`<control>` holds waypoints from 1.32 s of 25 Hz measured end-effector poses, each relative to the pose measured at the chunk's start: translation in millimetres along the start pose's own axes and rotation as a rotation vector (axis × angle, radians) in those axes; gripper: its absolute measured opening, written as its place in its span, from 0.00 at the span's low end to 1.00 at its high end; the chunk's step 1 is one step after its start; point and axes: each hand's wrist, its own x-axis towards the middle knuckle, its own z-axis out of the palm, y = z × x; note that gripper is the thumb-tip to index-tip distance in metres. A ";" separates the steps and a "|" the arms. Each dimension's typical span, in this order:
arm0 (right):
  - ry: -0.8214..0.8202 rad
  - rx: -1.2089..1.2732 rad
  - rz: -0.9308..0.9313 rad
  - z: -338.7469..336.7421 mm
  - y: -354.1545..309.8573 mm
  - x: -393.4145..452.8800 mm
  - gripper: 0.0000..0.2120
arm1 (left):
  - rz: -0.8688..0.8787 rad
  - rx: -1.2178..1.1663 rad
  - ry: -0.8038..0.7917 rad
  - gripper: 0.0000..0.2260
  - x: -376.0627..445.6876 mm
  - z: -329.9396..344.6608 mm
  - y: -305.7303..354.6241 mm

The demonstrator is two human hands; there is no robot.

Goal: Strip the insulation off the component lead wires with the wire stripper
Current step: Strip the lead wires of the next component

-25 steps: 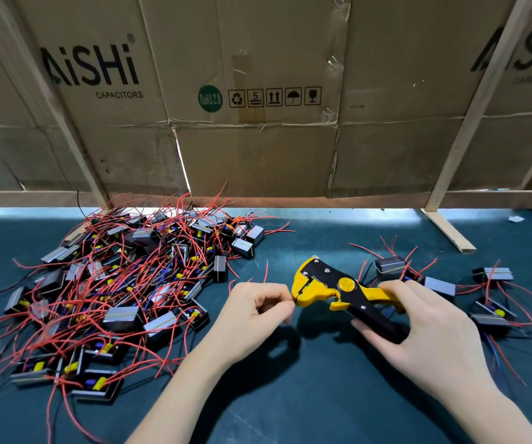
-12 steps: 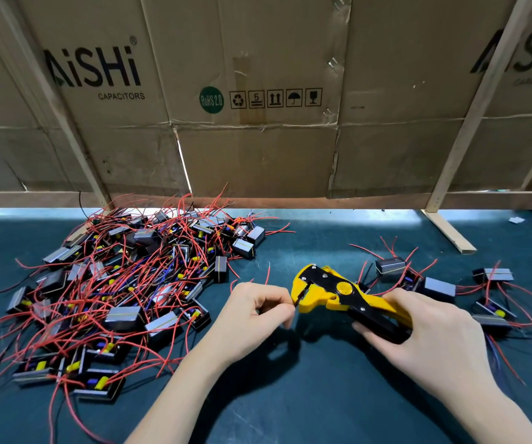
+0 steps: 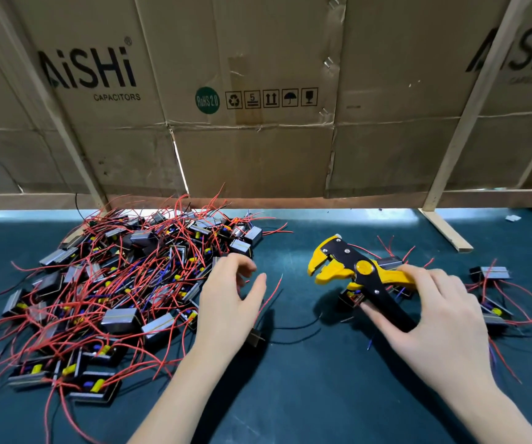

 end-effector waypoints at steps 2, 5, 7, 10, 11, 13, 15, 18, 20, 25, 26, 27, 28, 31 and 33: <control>-0.001 0.006 0.028 0.0 -0.1 0.4 0.31 | -0.142 -0.014 -0.044 0.10 -0.1 2.9 -4.0; -0.009 0.019 0.053 0.6 -0.1 0.8 0.28 | -0.222 0.082 -0.200 0.16 -2.7 4.9 -6.1; -0.006 0.030 0.055 0.9 0.4 0.7 0.27 | -0.181 0.193 -0.298 0.12 -4.0 4.9 -4.7; -0.015 0.040 0.037 1.2 -0.6 0.4 0.27 | -0.155 0.295 -0.344 0.06 -4.9 2.7 -0.2; -0.022 0.046 0.027 1.8 -1.3 0.1 0.27 | -0.160 0.316 -0.357 0.06 -5.4 2.0 0.6; -0.036 0.067 0.021 3.8 -2.0 -0.9 0.26 | -0.162 0.383 -0.410 0.05 -5.3 1.3 2.9; -0.051 0.090 0.032 6.6 -1.7 -2.1 0.25 | -0.135 0.463 -0.453 0.03 -5.4 0.4 5.8; -0.077 0.057 0.017 9.3 -0.2 -3.4 0.28 | -0.049 0.417 -0.455 0.03 -7.0 -3.5 12.1; -0.082 0.038 0.018 10.0 -0.4 -4.1 0.28 | -0.061 0.148 -0.437 0.04 -7.3 -5.5 16.7; -0.072 -0.026 0.029 6.5 -1.8 -1.9 0.28 | -0.054 -0.147 -0.388 0.05 -7.4 -2.7 24.9; -0.073 -0.033 0.024 6.0 -2.4 -1.9 0.28 | -0.049 -0.157 -0.387 0.06 -8.0 -1.7 24.7; -0.075 -0.033 0.018 5.6 -3.3 -1.9 0.28 | -0.046 -0.163 -0.387 0.06 -8.7 -0.7 23.8; -0.080 -0.029 0.012 5.2 -4.2 -2.3 0.28 | -0.048 -0.166 -0.387 0.06 -9.2 0.2 23.2; -0.090 -0.014 -0.002 2.9 -6.8 -2.5 0.28 | -0.053 -0.159 -0.381 0.06 -10.1 1.5 22.8; -0.082 -0.016 -0.012 1.3 -7.1 -2.0 0.27 | -0.054 -0.157 -0.367 0.07 -9.7 1.7 22.8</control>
